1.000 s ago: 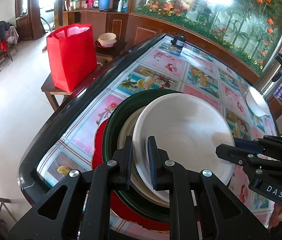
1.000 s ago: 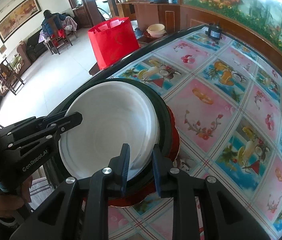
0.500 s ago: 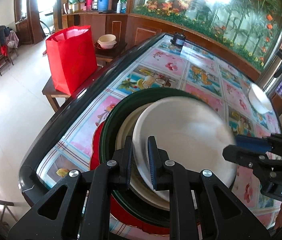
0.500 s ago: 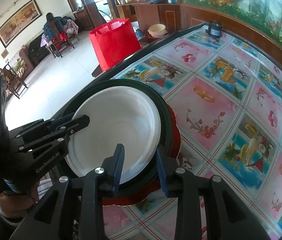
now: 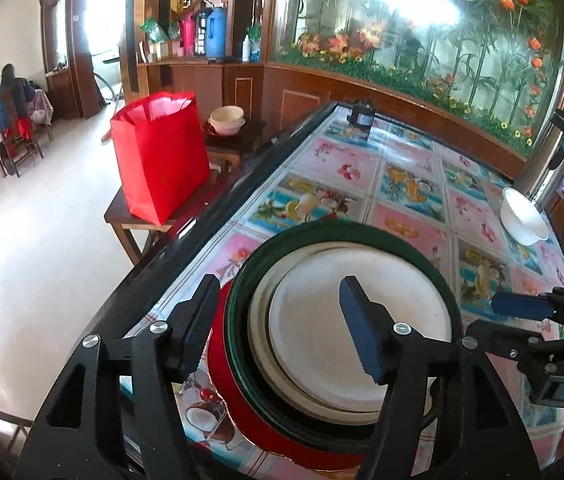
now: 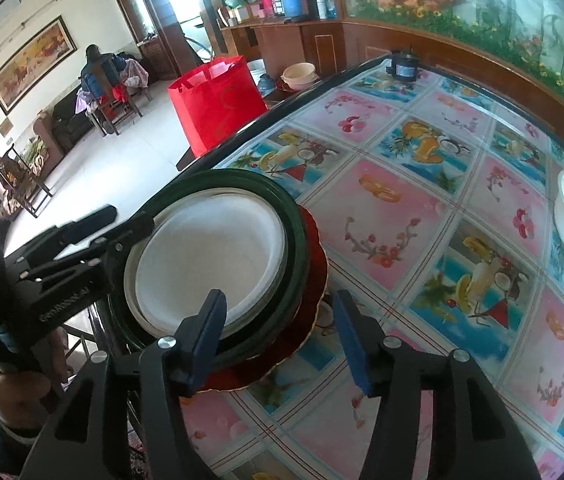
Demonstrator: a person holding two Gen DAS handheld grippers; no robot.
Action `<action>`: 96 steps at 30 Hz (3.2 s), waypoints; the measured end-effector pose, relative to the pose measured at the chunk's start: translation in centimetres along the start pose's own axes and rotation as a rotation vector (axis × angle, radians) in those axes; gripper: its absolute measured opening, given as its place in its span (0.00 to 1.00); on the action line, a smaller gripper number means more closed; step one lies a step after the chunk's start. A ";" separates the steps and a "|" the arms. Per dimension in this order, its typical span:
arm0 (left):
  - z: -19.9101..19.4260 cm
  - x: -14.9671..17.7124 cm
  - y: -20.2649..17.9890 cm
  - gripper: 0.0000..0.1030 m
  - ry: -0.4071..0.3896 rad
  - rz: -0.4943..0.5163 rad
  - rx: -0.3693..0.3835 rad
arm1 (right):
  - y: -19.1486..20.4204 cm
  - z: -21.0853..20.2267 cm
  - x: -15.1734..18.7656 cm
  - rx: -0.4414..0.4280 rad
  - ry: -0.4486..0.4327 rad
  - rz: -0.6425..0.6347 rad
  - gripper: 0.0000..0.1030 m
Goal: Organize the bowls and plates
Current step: 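Open the left tool and withdraw it from the nested white bowl, then move the open left tool toward the last white paper bowl by the thermos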
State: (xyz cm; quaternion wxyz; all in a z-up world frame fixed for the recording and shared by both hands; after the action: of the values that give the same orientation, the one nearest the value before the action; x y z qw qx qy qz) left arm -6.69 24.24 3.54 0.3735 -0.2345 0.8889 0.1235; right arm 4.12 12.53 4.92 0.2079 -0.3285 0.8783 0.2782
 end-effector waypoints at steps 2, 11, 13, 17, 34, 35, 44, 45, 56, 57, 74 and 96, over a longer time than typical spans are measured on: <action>-0.2 -0.4 0.1 0.61 -0.013 -0.007 0.007 | -0.4 -0.1 0.1 0.007 0.000 0.007 0.57; -3.0 -3.4 -0.5 0.62 -0.123 -0.017 0.007 | -2.6 -1.8 0.6 0.017 -0.037 0.082 0.63; -3.6 -3.8 -1.3 0.65 -0.132 -0.013 0.027 | -3.1 -2.2 0.7 0.023 -0.042 0.090 0.64; -4.4 -4.4 -3.8 0.67 -0.150 0.026 0.057 | -4.5 -3.6 1.1 0.049 -0.060 0.107 0.68; -3.7 -3.2 -16.8 0.67 -0.070 0.184 0.196 | -14.4 -10.7 4.9 0.200 -0.090 0.242 0.76; -3.4 -3.0 -17.8 0.67 -0.056 0.193 0.208 | -15.3 -11.7 5.2 0.218 -0.098 0.256 0.76; -2.0 -1.8 -26.1 0.67 -0.007 0.303 0.249 | -22.0 -17.6 7.0 0.308 -0.138 0.353 0.77; -2.1 -1.8 -27.1 0.67 -0.011 0.318 0.250 | -22.5 -17.9 7.0 0.311 -0.140 0.358 0.77; -0.7 -4.3 -33.0 0.67 -0.064 0.348 0.236 | -27.3 -19.6 4.8 0.325 -0.173 0.380 0.77; -0.5 -4.5 -33.4 0.67 -0.067 0.348 0.234 | -27.9 -19.6 4.5 0.326 -0.175 0.384 0.77; 4.8 -6.7 -38.7 0.67 -0.028 0.371 0.202 | -34.0 -17.8 2.0 0.350 -0.153 0.427 0.78; 8.6 -7.5 -43.5 0.67 0.151 0.299 0.301 | -39.0 -16.0 -0.2 0.324 -0.142 0.482 0.78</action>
State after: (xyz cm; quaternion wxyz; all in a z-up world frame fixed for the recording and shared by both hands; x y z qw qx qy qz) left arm 25.27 -7.32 1.09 0.3142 -0.0506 0.9477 0.0256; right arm 28.35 -21.88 3.43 0.2467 -0.0528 0.9472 0.1980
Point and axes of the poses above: each gripper's, at about its wrist camera, not at the fingertips, and z roughly the way its jaws point, y to its left, x to its underside, the point moved 9 cm from there along z, roughly the way its jaws point, and after that the axes turned 12 degrees about -x, right-handed, at the moved point
